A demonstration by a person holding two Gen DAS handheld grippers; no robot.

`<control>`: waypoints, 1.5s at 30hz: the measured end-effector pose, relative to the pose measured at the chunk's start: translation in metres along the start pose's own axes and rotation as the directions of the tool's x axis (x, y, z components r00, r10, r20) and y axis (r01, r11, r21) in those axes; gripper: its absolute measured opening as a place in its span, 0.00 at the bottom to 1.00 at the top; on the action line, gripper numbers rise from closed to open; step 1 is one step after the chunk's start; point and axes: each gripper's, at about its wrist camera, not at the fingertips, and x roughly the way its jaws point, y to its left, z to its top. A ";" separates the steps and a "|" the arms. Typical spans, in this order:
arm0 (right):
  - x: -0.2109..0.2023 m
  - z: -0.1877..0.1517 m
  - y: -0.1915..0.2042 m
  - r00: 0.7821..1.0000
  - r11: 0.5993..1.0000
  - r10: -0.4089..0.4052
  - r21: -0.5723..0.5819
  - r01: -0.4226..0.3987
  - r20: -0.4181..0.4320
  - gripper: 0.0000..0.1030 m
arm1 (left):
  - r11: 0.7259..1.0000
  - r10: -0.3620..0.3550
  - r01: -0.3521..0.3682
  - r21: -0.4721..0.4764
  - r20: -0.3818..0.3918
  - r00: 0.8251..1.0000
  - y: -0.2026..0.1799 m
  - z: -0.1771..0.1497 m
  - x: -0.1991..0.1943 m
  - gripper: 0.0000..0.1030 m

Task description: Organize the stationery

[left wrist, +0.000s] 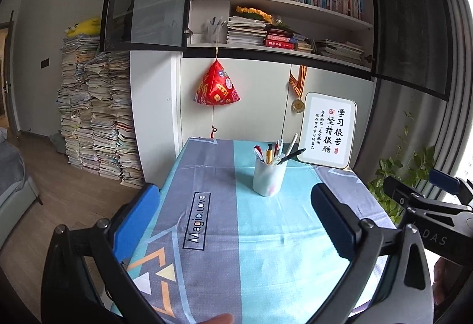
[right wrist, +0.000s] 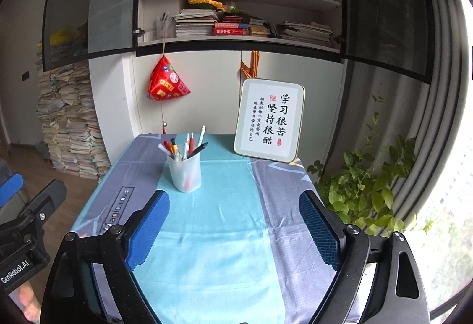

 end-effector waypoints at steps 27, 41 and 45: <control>-0.022 -0.026 0.016 1.000 1.000 -0.022 -0.006 0.022 -0.004 0.94 | 1.000 0.015 -0.015 0.001 -0.013 1.000 0.005 -0.020 -0.014 0.99; -0.026 -0.029 -0.009 0.999 0.998 -0.038 0.041 0.038 -0.002 0.94 | 0.999 0.038 -0.038 0.000 -0.003 0.999 0.008 -0.019 -0.016 0.99; -0.032 -0.027 -0.010 0.999 0.998 -0.044 0.040 0.043 0.017 0.94 | 1.000 0.026 -0.026 -0.002 -0.006 1.000 0.009 -0.020 -0.017 0.99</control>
